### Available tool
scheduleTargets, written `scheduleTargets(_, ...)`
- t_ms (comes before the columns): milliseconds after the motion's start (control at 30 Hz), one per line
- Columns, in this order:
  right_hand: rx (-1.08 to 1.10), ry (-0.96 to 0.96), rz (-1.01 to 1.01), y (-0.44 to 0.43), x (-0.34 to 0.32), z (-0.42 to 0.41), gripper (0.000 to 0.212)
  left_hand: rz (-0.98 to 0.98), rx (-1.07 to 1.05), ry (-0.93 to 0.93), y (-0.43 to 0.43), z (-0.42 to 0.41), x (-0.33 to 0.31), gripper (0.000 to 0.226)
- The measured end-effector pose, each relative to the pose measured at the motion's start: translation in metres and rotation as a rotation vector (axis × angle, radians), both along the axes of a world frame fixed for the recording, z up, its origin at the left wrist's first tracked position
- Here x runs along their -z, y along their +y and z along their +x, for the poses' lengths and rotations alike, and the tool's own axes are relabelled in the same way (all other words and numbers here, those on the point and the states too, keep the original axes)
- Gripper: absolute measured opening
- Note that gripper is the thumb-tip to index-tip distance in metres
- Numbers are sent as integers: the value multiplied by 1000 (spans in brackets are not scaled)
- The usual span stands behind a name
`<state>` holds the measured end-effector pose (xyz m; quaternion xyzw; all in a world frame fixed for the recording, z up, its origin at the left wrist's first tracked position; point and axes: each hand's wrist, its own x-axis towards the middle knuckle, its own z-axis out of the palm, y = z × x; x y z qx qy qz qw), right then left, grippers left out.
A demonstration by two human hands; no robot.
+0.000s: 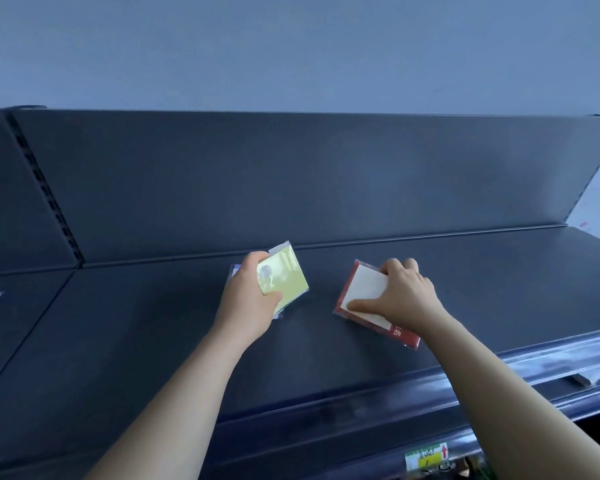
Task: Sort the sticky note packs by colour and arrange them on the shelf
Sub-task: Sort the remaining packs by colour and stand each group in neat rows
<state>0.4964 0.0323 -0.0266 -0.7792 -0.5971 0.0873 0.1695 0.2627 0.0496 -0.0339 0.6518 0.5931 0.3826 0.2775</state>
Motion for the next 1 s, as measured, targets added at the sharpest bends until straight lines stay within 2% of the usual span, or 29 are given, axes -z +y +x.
scheduleTargets(167, -185, 219, 106, 11, -23, -36, 32, 49, -120, -58, -10, -39, 0, 55)
scheduleTargets(300, -314, 354, 166, 14, -42, -83, 15, 72, -251, -100, -23, -79, -1, 61)
scheduleTargets(433, -423, 414, 203, 19, -54, -139, 12, 96, -384, -161, -38, -126, -7, 64)
scheduleTargets(567, -489, 478, 196, 21, -60, -204, 11, 159, -511, -136, -59, -184, -11, 27)
scheduleTargets(667, -541, 505, 196, 22, -55, -255, 10, 193, -574, -100, -77, -232, -13, 13)
scheduleTargets(1000, -621, 596, 177, 10, -57, -426, 27, 246, -698, -29, -113, -395, -25, 19)
